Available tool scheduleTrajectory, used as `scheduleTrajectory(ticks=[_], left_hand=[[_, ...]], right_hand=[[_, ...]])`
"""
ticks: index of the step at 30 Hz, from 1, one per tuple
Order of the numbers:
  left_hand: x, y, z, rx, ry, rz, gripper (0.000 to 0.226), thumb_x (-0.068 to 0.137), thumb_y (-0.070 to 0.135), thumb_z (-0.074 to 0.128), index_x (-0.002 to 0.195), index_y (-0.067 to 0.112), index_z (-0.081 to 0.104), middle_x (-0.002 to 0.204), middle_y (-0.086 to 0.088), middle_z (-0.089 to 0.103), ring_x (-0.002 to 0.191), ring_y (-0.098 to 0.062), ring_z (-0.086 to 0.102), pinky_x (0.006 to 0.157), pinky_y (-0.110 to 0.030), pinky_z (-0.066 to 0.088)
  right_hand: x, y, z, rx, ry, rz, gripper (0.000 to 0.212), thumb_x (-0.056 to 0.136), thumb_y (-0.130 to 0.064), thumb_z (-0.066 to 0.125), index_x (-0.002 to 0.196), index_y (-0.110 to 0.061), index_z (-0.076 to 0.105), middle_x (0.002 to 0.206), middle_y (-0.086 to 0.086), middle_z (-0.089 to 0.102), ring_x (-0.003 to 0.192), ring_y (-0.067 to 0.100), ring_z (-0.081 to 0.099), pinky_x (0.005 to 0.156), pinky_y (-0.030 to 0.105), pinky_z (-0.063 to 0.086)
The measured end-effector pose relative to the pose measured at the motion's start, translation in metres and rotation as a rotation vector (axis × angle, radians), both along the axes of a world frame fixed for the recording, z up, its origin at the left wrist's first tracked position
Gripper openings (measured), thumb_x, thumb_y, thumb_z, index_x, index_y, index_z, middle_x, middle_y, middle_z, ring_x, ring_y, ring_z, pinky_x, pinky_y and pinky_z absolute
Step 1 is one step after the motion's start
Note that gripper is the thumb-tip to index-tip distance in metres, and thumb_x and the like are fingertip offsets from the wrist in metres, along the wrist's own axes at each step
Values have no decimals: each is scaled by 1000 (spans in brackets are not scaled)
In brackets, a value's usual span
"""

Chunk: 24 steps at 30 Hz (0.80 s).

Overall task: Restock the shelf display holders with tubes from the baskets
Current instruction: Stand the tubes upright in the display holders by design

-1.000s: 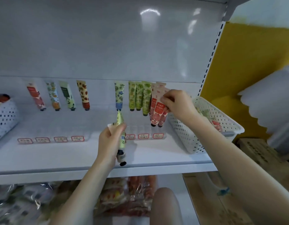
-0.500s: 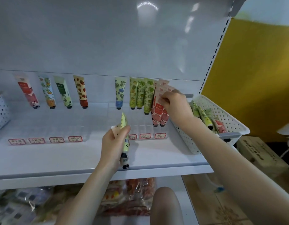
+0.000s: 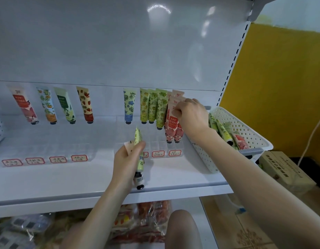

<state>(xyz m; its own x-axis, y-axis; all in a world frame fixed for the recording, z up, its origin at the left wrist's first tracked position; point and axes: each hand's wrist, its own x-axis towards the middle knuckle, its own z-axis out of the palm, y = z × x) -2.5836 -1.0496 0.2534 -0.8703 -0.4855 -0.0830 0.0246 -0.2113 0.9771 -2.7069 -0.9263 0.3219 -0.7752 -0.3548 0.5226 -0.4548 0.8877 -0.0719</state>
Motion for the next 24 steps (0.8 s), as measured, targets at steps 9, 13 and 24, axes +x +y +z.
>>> scheduleTrajectory(ticks=[9, 13, 24], left_hand=[[-3, 0, -2, 8, -25, -35, 16, 88, 33, 60, 82, 18, 61, 65, 1, 56, 62, -14, 52, 58, -27, 43], [-3, 0, -2, 33, -29, -46, 14, 89, 30, 58, 85, 16, 61, 65, -1, 56, 62, -15, 52, 61, -30, 42], [-2, 3, 0, -41, 12, -67, 8, 84, 23, 66, 88, 17, 62, 76, -2, 60, 69, -12, 57, 56, -21, 47]], right_hand=[[1, -2, 3, -20, -26, 19, 26, 95, -21, 46, 98, -5, 67, 100, 11, 61, 97, 27, 50, 69, 28, 28], [1, 2, 3, -34, -36, 31, 25, 94, -23, 48, 98, -8, 68, 100, 10, 60, 97, 27, 50, 70, 27, 29], [-2, 16, 9, -252, -58, 111, 23, 91, -24, 56, 95, -7, 71, 95, 11, 62, 93, 25, 53, 73, 29, 42]])
